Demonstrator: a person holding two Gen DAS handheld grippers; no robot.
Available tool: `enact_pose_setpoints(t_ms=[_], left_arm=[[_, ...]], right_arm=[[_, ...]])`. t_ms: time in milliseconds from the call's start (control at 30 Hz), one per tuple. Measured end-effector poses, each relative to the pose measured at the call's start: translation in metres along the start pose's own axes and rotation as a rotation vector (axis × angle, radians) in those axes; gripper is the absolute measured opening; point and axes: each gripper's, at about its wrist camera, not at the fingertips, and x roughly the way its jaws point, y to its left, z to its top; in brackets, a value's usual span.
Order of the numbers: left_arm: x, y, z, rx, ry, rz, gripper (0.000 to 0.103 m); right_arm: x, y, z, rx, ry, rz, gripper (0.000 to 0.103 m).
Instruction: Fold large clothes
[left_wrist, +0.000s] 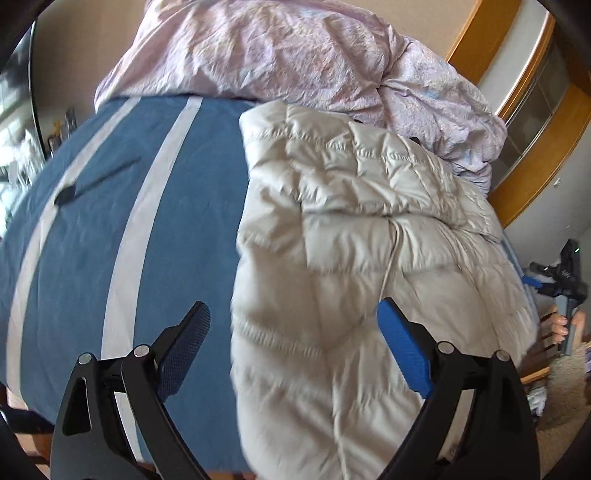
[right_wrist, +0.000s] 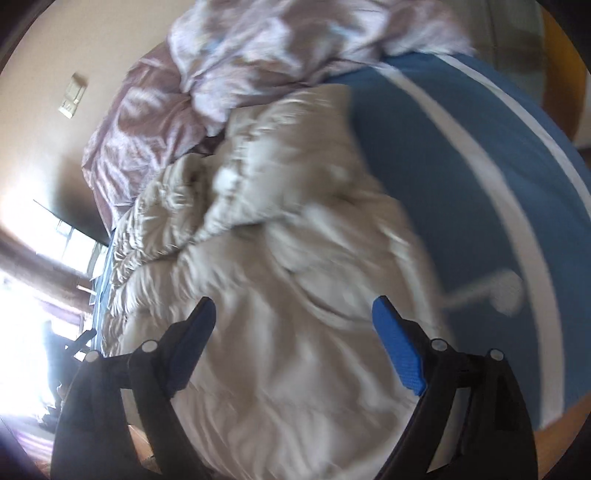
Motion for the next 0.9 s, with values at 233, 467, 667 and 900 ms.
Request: enact_pose_setpoints(t_ms=[233, 467, 667, 900], left_arm=[[-0.001, 0.032, -0.041, -0.159, 0.058, -0.168, 0.09], [0.004, 0.025, -0.06, -0.167, 0.075, -0.247, 0.084], [0.0, 0.022, -0.076, -0.181, 0.066, -0.328, 0.084], [-0.003, 0.023, -0.093, -0.257, 0.067, -0.403, 0.076]], right_arm=[[-0.023, -0.071, -0.046, 0.139, 0.06, 0.049, 0.08], [-0.014, -0.079, -0.066, 0.159, 0.123, 0.137, 0.069], [-0.003, -0.063, -0.073, 0.102, 0.165, 0.196, 0.068], [-0.001, -0.06, -0.084, 0.092, 0.19, 0.266, 0.063]])
